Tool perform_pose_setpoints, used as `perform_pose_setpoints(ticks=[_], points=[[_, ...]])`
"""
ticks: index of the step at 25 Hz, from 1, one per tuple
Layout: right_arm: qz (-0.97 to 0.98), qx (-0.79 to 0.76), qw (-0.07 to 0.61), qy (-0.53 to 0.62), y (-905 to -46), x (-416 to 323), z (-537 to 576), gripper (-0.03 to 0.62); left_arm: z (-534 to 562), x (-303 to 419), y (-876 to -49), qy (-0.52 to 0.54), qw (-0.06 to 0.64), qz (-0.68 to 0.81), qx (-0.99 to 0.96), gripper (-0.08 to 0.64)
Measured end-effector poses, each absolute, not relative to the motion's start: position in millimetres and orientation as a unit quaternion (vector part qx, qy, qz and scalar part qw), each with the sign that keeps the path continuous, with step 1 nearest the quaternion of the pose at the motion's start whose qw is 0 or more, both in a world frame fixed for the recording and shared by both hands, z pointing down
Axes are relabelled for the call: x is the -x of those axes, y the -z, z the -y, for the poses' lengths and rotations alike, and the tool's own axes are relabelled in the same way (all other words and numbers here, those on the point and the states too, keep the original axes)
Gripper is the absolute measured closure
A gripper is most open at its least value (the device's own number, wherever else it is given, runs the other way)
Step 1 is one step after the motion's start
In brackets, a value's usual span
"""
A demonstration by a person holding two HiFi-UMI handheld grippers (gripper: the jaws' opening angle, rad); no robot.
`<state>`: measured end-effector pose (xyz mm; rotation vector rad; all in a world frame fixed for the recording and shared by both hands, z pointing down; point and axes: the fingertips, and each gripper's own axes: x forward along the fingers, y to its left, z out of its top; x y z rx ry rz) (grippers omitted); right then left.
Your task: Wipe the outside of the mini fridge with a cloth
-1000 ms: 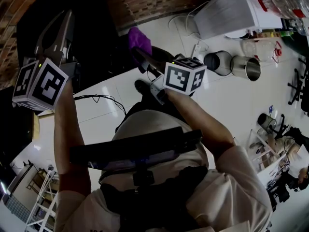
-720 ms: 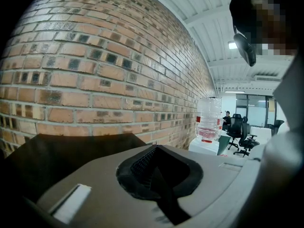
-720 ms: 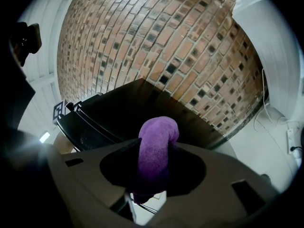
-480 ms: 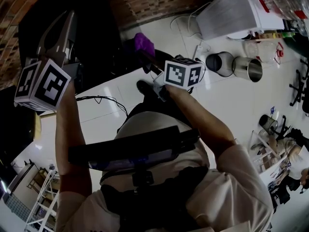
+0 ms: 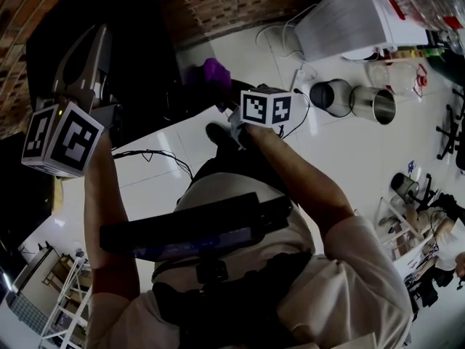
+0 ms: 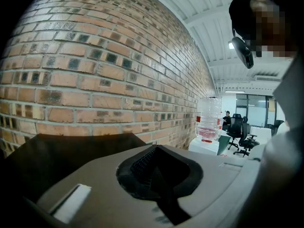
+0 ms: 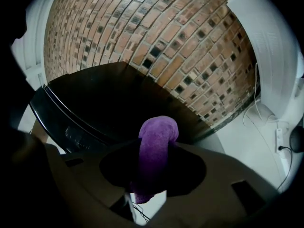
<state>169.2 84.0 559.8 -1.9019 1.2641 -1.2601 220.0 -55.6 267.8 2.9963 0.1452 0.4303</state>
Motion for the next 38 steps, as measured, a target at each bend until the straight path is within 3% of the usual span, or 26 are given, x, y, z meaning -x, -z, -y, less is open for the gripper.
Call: perform_pose_setpoints(ticks=[19,38], points=[[-0.434,0.705,0.219,0.517,-642,-167,-86,0.449,54,-222,-266,-0.141,0.059,-0.049,-0.987,0.551],[-0.415,0.711,0.065,0.564,-710,-176,-85,0.453,56,-219,-269,-0.146,0.050,-0.043,-0.987,0.551]])
